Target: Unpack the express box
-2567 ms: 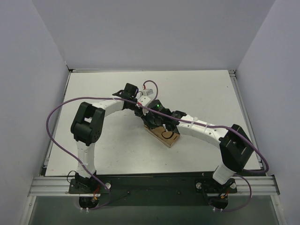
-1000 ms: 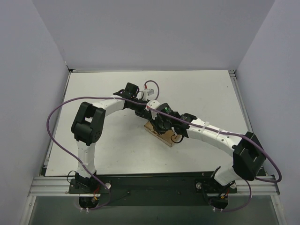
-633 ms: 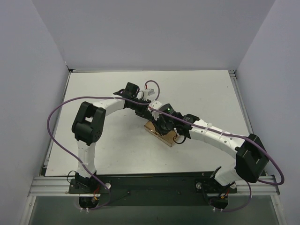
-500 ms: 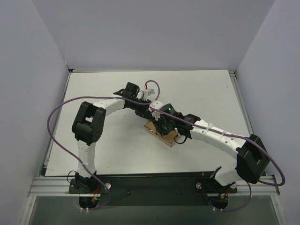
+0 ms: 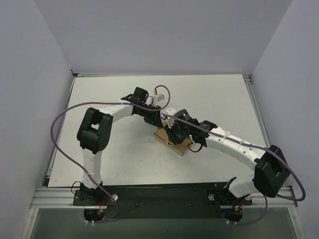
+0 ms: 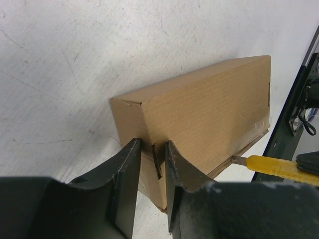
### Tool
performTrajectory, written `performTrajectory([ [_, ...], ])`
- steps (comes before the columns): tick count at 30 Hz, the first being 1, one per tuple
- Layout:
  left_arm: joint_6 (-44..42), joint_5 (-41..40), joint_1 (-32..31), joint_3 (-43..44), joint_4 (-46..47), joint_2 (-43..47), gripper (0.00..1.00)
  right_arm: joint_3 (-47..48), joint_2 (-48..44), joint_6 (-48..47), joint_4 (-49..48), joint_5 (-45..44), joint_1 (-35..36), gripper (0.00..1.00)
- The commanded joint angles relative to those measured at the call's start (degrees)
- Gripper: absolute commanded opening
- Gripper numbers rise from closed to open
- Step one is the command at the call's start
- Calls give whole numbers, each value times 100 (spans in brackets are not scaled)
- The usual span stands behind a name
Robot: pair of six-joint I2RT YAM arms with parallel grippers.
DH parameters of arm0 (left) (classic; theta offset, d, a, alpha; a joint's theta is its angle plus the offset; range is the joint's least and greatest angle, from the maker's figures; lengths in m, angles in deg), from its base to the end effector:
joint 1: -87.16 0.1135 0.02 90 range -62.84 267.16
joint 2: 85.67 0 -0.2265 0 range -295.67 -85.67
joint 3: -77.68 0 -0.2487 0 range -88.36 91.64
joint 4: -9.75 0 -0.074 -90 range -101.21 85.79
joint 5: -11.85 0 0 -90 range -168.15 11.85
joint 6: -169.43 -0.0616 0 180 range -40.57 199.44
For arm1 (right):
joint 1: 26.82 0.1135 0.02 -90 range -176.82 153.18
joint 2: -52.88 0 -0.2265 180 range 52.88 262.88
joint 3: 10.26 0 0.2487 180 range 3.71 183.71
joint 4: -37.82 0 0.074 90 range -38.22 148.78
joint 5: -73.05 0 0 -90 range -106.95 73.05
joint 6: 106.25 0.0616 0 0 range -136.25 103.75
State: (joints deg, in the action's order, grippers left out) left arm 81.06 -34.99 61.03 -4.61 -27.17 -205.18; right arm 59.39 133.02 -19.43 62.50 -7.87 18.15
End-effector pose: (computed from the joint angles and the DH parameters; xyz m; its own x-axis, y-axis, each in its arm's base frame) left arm 0.3623 -0.2247 0.1166 -0.7852 0.3621 -0.5024 0.6180 0.5090 -0.5991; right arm 0.2308 0.2443 0.2137 -0.3631 -0.4402 -0.8212 -0.8105 0.5839 0.0454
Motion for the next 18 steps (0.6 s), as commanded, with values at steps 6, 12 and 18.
performTrajectory([
  [6,-435,-572,12,45,-174,-337,34,-154,-262,-192,563,331,-111,0],
  [12,-479,-580,3,45,-174,-363,34,-251,-341,-279,677,524,-155,0],
  [18,-506,-615,-6,89,-200,-389,33,-338,-473,-271,782,524,-164,0],
])
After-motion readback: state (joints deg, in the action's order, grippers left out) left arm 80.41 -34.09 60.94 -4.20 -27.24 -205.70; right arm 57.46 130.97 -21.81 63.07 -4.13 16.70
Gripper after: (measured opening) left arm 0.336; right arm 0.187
